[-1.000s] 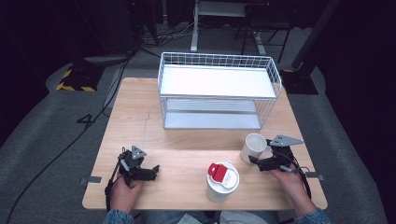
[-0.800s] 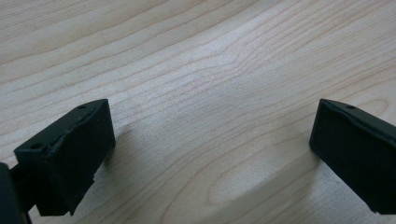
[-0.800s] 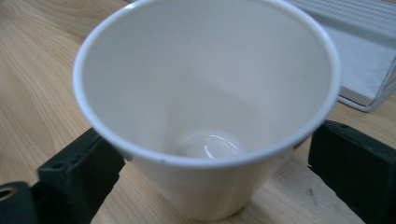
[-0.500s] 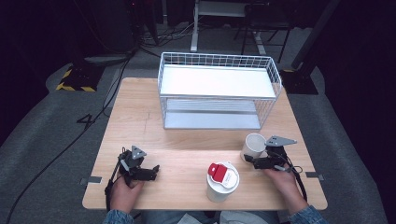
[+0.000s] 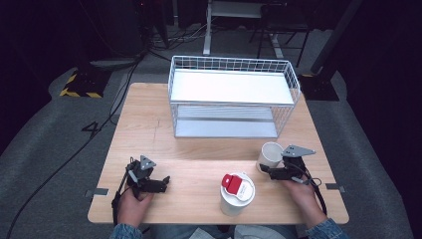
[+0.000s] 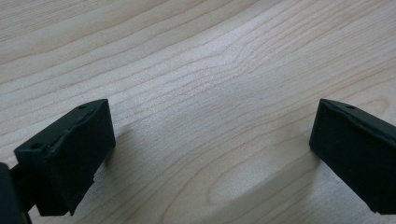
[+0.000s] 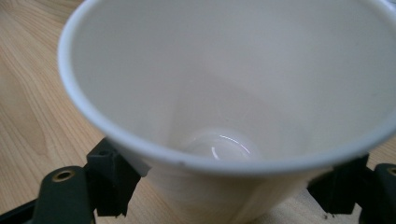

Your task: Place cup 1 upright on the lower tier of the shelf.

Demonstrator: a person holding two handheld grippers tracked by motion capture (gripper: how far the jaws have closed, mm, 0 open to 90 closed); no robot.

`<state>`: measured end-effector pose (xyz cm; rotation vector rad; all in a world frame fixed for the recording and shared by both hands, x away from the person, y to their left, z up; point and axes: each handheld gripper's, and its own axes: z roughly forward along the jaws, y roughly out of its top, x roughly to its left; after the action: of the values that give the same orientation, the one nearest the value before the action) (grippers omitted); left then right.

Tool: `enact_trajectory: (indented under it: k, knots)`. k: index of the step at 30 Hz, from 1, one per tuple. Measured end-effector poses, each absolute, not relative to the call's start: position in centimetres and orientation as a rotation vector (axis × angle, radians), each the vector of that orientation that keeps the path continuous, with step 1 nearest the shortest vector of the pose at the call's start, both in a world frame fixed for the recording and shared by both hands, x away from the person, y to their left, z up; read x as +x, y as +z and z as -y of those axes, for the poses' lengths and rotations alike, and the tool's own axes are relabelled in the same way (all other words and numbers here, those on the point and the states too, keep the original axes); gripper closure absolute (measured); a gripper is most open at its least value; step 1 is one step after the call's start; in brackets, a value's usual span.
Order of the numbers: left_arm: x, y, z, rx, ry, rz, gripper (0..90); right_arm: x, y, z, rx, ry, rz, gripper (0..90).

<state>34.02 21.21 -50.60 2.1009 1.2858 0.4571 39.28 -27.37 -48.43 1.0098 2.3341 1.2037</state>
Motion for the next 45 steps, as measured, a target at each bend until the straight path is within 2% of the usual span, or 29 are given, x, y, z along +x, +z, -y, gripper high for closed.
enact_trajectory:
  k: [20, 45]
  knots:
    - [34.0, -50.6, -21.2, 2.101, 0.457, -1.286, 0.6, 39.3, -47.7, 27.0, 0.965, 1.173, -2.352, 23.1]
    - [34.0, -50.6, -21.2, 2.101, 0.460, -1.285, 0.7, 42.6, -43.3, 24.4, 0.886, 1.230, -2.376, 23.0]
